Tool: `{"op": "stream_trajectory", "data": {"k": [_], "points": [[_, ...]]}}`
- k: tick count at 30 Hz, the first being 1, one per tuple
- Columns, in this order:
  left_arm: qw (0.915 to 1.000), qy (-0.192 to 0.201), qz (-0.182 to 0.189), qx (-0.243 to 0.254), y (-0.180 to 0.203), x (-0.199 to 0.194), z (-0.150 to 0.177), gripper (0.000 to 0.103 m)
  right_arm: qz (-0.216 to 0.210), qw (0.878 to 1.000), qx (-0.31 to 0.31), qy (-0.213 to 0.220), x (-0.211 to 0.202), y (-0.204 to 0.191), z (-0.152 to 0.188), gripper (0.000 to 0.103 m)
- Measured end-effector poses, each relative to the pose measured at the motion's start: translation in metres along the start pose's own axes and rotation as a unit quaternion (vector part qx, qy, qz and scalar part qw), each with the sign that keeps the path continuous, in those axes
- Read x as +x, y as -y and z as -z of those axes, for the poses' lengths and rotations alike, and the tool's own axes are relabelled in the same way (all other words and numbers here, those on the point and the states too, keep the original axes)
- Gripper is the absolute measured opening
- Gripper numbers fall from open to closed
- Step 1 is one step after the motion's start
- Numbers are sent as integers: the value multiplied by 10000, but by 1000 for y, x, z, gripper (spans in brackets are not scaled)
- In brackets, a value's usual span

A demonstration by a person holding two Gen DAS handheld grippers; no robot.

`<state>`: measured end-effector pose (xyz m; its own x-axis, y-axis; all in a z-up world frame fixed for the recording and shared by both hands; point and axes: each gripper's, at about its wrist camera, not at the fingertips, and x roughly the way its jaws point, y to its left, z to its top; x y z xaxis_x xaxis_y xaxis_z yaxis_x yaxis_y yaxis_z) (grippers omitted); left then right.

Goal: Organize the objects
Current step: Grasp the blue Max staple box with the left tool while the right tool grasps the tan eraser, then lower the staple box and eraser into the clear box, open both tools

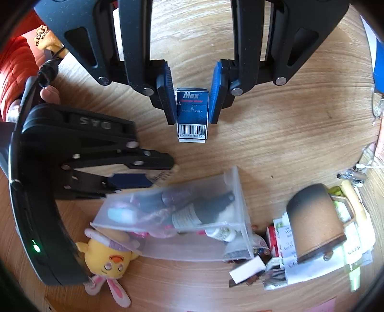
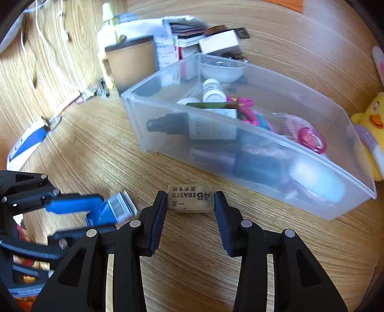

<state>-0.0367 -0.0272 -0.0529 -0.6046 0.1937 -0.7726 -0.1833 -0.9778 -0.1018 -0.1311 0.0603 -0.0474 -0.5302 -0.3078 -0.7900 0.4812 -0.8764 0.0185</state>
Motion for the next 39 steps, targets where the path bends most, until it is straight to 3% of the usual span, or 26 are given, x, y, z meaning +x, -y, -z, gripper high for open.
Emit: {"op": "stream_trajectory", "data": {"k": [23,32,39], "points": [[9935,1131,-99,30,8,-34,-88,27,318,9893,761,1203,-88,56,-21,37],[9951,982,-145,9,5,-9,-115,27,593,9892,852,1030,-60,70,-40,37],[9978,641,-98,-161,-8,22,-120,27,425,9922,956,678,-24,74,-47,37]]}}
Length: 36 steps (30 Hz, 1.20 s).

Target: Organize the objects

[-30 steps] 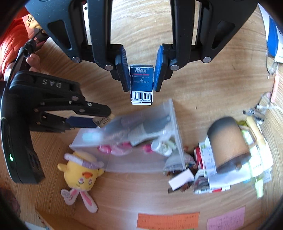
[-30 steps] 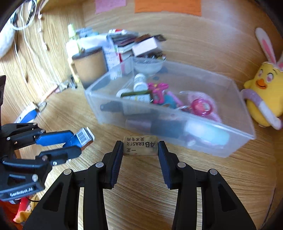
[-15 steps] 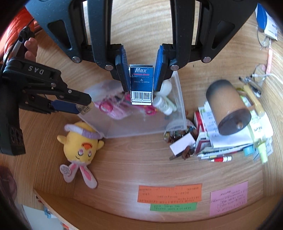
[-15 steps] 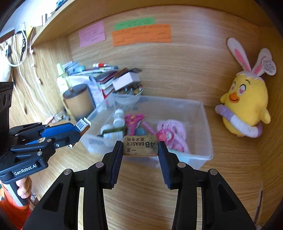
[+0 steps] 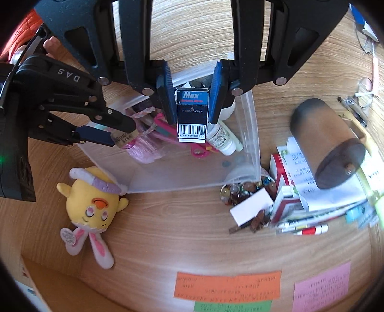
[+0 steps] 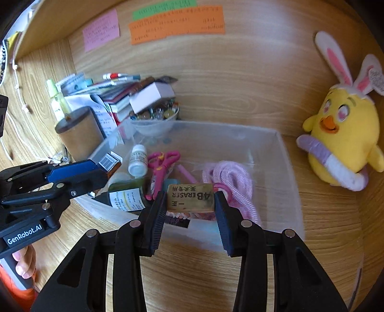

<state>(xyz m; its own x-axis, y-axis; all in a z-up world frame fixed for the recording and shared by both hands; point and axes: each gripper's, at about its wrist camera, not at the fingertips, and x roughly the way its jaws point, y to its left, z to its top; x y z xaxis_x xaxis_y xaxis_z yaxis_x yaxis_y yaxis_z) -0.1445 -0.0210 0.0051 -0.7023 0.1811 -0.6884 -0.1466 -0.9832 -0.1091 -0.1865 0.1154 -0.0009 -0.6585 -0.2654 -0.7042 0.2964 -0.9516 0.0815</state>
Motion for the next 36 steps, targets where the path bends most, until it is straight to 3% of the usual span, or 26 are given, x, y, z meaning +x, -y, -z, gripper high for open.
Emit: {"op": "stream_trajectory", "data": {"k": [7,14,23,25,27,36], "points": [[9996,-205,167,-90,-3,8,2,27,-10,9999,-100,-46,4,-6,-3,39],[9996,-145,242,-80,0,-1,4,31,55,9996,-230,128,-13,-10,-1,59],[9995,287,148,21,8,-31,10,64,187,9980,-322,517,-51,-11,5,76],[9993,345,114,-13,8,-36,12,78,209,9976,-294,585,-59,-9,8,79],[9991,414,88,-67,7,-40,17,84,188,9975,-245,633,-67,-7,12,82],[9978,622,-182,98,17,-57,38,96,209,9970,-179,726,-88,0,31,89]]}}
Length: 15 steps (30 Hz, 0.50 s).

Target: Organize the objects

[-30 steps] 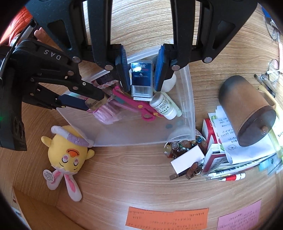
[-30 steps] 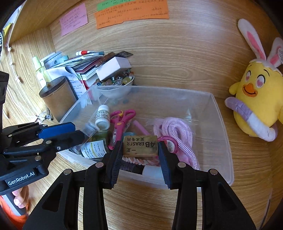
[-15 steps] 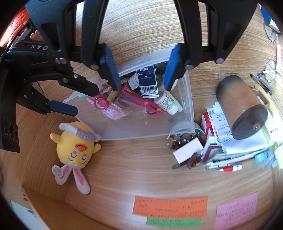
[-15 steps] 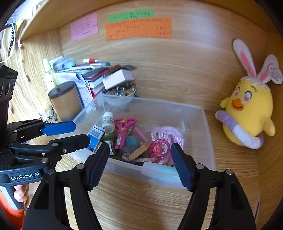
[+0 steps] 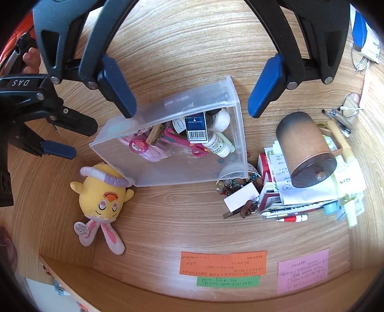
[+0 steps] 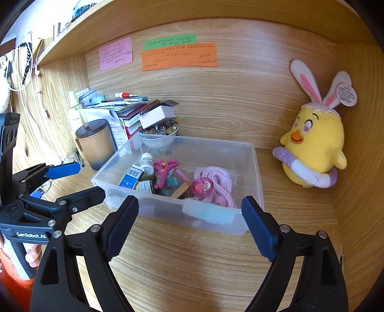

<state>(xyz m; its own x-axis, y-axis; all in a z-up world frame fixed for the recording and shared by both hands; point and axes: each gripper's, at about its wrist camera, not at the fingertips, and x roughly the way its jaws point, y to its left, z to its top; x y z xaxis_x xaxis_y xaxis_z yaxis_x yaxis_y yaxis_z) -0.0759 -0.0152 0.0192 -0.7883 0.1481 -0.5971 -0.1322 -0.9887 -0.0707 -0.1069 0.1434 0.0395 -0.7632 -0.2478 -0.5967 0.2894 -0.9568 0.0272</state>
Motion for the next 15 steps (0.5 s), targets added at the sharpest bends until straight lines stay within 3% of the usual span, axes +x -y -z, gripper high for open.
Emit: {"op": "stream_trajectory", "data": {"k": [15], "points": [[10000,-16,5,-67,7,-8,19,98,-65,10000,66,-31,-10,-2,18,89]]}}
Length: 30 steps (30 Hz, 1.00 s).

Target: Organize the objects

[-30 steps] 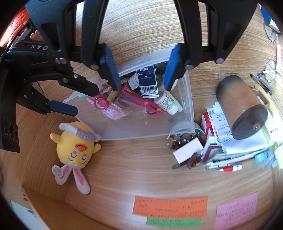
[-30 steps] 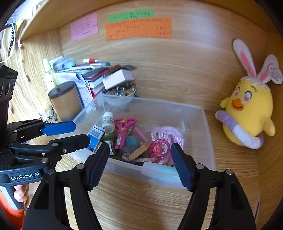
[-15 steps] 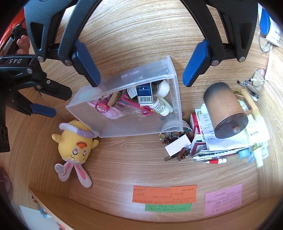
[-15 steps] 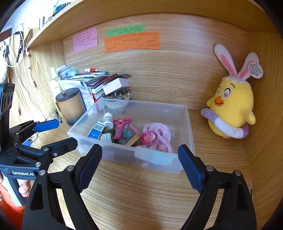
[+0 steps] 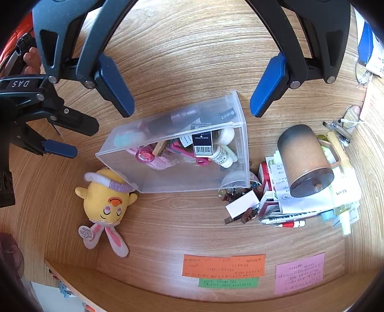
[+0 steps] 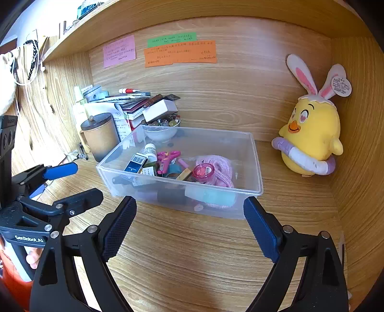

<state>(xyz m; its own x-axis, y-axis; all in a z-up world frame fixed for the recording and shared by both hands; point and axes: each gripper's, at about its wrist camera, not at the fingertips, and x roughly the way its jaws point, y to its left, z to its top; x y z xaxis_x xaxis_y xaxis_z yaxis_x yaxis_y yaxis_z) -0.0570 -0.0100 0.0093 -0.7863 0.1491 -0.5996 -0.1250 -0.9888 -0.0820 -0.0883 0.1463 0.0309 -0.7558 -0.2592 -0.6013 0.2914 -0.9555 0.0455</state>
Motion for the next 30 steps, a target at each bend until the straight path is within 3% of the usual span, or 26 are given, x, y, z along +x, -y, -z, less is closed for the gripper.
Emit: {"op": "stream_trajectory", "data": {"k": [30], "points": [[10000,44,62,-14,2,-2,0,98,-44,10000,40,-50,2,-1,2,89]]}}
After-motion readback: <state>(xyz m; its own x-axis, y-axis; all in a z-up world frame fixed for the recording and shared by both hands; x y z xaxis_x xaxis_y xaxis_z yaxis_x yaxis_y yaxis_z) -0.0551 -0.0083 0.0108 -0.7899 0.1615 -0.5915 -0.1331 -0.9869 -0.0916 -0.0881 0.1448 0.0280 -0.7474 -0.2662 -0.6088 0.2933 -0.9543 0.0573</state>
